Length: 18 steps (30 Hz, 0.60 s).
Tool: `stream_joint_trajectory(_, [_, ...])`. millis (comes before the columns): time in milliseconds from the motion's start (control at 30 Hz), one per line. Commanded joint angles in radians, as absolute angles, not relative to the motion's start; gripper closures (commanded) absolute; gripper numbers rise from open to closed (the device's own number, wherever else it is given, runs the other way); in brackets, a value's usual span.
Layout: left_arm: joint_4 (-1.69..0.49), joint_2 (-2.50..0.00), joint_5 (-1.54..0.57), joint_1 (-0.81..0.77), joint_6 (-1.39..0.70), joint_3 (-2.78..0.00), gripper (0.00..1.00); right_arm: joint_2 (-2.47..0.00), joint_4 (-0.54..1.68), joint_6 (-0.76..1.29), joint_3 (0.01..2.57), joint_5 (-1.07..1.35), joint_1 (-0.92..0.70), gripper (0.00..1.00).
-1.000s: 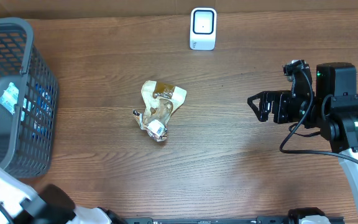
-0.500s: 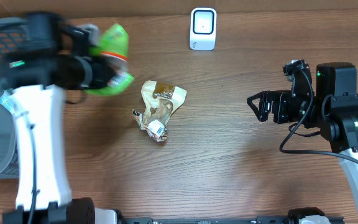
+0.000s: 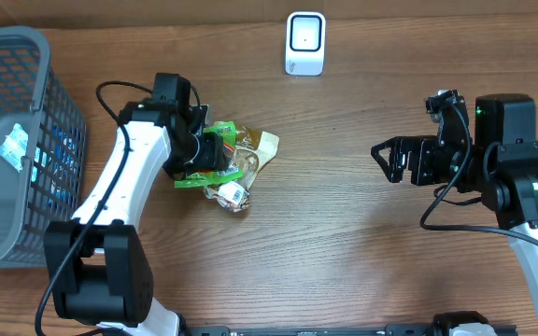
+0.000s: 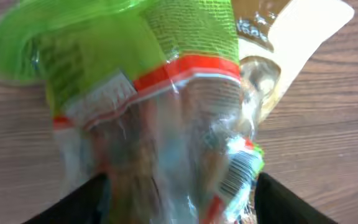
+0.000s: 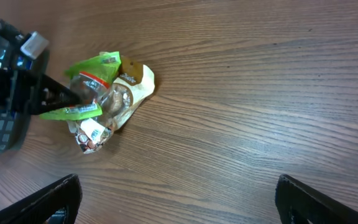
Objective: Scan the item barcode
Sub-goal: 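Carry the green-topped snack bag out and drop it on the bread bag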
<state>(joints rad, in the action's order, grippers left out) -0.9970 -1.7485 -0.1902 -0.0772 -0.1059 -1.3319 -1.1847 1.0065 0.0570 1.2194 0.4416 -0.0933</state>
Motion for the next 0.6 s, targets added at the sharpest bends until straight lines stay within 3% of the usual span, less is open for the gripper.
stream_joint_trajectory(0, [-1.144, -1.737, -0.198, -0.062, -0.108, -1.599, 0.32, -1.18, 1.001, 0.06, 1.245, 0.451, -0.095, 0.0])
stream_joint_trajectory(200, [-1.422, -1.737, -0.142, 0.079, -0.113, -2.144, 0.3, -1.18, 1.001, 0.06, 1.245, 0.451, -0.095, 0.0])
stream_joint_trajectory(333, [-1.528, -1.737, -0.093, 0.353, -0.147, -2.482, 0.2, -1.18, 0.997, 0.06, 1.245, 0.451, -0.095, 0.0])
stream_joint_trajectory(567, [-1.51, -1.822, -0.079, 0.765, -0.166, -2.469, 0.04, -1.18, 0.998, 0.06, 1.245, 0.451, -0.095, 0.0])
